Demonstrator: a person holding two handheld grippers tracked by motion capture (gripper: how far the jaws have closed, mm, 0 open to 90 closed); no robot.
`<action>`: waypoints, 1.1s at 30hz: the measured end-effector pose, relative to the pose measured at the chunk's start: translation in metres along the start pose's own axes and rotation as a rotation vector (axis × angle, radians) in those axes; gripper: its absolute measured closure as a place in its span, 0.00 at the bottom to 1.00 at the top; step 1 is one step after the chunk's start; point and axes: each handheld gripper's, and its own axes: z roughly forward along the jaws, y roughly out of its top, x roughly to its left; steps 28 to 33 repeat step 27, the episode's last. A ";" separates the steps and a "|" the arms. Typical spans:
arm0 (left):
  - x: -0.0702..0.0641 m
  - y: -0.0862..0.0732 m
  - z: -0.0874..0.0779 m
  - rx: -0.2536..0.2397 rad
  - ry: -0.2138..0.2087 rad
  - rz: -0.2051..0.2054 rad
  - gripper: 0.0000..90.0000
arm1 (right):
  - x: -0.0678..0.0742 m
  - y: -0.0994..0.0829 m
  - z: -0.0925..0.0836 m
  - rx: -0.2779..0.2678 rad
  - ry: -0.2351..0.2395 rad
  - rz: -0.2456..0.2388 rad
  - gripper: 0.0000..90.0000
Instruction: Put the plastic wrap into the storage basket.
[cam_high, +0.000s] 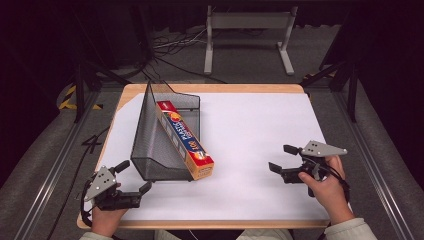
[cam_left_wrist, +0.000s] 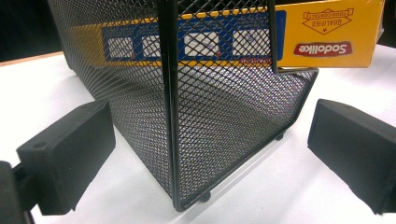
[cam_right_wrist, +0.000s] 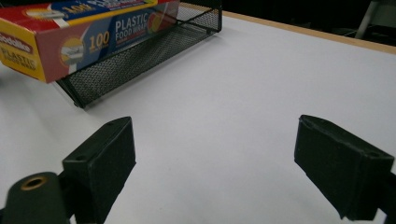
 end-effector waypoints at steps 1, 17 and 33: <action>0.000 0.000 0.000 0.001 0.000 -0.001 0.02 | 0.000 -0.003 0.001 0.001 -0.003 0.001 0.15; -0.001 0.000 0.002 0.018 -0.005 0.008 0.02 | 0.001 -0.046 0.011 0.063 -0.055 -0.007 0.14; 0.000 -0.001 0.003 0.021 -0.016 0.010 0.01 | 0.000 -0.052 0.011 0.074 -0.077 -0.018 0.13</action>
